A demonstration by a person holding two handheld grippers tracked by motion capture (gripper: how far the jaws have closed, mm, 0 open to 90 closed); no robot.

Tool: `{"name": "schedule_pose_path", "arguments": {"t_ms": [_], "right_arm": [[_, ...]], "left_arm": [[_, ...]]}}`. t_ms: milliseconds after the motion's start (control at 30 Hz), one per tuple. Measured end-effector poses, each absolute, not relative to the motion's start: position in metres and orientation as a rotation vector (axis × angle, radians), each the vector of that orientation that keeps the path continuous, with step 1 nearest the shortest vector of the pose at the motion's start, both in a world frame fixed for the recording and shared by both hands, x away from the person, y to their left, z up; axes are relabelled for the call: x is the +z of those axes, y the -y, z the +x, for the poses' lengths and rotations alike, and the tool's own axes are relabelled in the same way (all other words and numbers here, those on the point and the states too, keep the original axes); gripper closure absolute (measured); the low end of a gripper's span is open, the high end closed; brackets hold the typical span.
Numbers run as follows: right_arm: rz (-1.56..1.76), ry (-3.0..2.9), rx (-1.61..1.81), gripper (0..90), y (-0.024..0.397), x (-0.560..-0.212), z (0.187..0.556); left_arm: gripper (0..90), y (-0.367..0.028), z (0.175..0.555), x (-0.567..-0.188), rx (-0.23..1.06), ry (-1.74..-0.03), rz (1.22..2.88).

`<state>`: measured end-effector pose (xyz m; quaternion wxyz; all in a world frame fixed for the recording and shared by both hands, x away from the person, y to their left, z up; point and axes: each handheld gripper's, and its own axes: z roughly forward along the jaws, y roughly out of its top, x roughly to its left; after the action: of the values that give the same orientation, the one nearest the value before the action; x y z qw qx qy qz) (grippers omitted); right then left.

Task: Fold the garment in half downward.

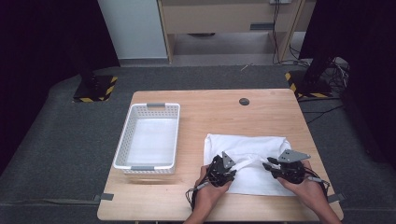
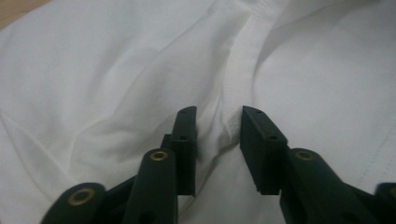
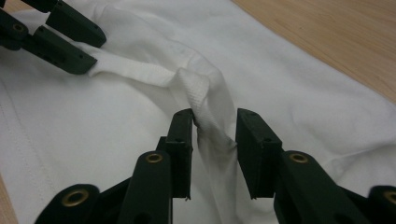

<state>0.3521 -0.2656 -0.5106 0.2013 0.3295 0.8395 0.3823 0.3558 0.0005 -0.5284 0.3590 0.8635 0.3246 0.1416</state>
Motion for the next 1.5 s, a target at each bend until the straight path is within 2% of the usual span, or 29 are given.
{"name": "schedule_pose_path", "arguments": {"t_ms": [100,167,300,667,867,967,1067,1233,1367,1500], "right_arm": [[0.922,-2.347,1.073,76.5,0.266,-0.510,0.352],[0.925,-2.347,1.079,80.9,0.266,-0.509,0.353],[0.922,-2.343,1.084,83.2,0.268,-0.506,0.353],[0.783,-2.379,1.008,82.8,0.273,-0.477,0.338],[0.683,-2.486,0.911,80.2,0.270,-0.488,0.320],[0.690,-2.526,0.884,72.0,0.273,-0.497,0.316],[0.710,-2.527,0.936,58.5,0.278,-0.495,0.312],[0.878,-2.416,1.120,41.0,0.286,-0.479,0.312],[1.040,-2.324,1.076,38.4,0.284,-0.489,0.324],[1.063,-2.340,1.010,37.1,0.278,-0.511,0.327]], "left_arm": [[77.7,-0.002,0.360,-0.527,0.350,-0.850,2.227],[80.4,-0.003,0.360,-0.525,0.354,-0.848,2.225],[84.4,-0.006,0.359,-0.513,0.371,-0.838,2.198],[85.6,-0.016,0.338,-0.487,0.348,-0.781,2.162],[85.6,-0.022,0.323,-0.496,0.294,-0.771,2.178],[84.7,-0.022,0.317,-0.500,0.272,-0.757,2.183],[75.7,-0.022,0.312,-0.496,0.279,-0.760,2.164],[46.6,-0.027,0.315,-0.489,0.328,-0.815,2.104],[33.8,-0.030,0.326,-0.507,0.360,-0.888,2.137],[29.9,-0.031,0.330,-0.526,0.386,-0.898,2.197]]}}
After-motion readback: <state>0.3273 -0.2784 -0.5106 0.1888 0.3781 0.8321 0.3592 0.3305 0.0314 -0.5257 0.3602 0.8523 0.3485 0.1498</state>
